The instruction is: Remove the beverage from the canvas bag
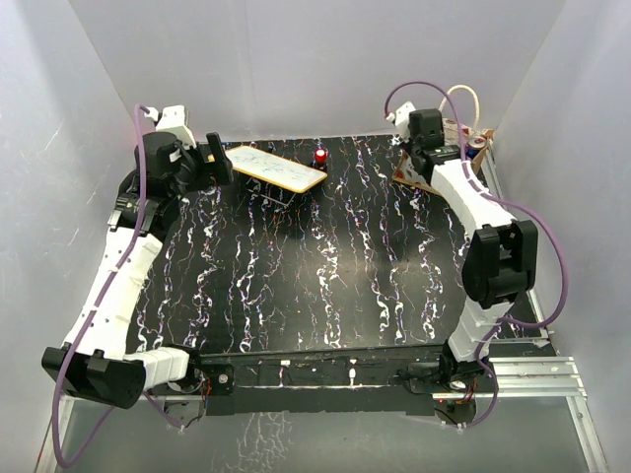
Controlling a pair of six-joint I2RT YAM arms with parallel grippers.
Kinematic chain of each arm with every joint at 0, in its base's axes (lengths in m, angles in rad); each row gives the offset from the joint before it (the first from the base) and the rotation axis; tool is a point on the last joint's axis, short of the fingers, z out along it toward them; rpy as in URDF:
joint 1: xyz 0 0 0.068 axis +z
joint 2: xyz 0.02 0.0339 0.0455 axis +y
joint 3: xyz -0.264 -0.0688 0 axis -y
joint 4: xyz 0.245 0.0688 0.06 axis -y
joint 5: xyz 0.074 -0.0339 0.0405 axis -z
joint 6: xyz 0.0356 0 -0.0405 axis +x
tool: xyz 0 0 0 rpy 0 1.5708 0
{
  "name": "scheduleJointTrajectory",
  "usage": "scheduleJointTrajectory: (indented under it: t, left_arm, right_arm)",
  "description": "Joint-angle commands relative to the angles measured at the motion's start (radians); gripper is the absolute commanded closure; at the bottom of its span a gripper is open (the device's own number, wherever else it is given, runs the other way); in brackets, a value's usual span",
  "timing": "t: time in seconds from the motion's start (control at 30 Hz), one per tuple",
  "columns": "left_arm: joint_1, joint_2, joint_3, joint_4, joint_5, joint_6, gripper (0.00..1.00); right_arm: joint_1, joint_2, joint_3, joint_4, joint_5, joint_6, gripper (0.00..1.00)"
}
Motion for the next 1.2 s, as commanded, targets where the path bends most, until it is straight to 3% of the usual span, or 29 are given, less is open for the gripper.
scheduleJointTrajectory:
  t: [0.0,0.13,0.43,0.73,0.93,1.17]
  left_arm:
    - [-0.009,0.007,0.034,0.029,-0.011,0.002,0.03]
    - [-0.010,0.014,0.046,0.030,0.018,-0.002,0.03]
    - [-0.010,0.069,0.109,0.015,0.065,-0.074,0.03]
    - [-0.009,0.112,0.179,-0.125,0.253,-0.373,0.03]
    - [-0.010,-0.004,0.044,-0.095,0.392,-0.594,0.06]
    - [-0.010,-0.221,-0.168,-0.137,0.510,-0.799,0.05]
  right_arm:
    - [0.107,-0.089,0.013,-0.075,0.055,0.130,0.92]
    - [0.156,-0.089,0.069,-0.225,0.018,0.316,0.92]
    - [0.317,-0.229,-0.014,-0.379,-0.096,0.510,0.92]
    - [0.426,-0.450,-0.185,-0.459,-0.361,0.784,0.92]
    - [0.552,-0.504,-0.258,-0.366,-0.573,0.895,0.92]
    - [0.689,-0.472,-0.340,-0.031,-0.737,1.126,0.92]
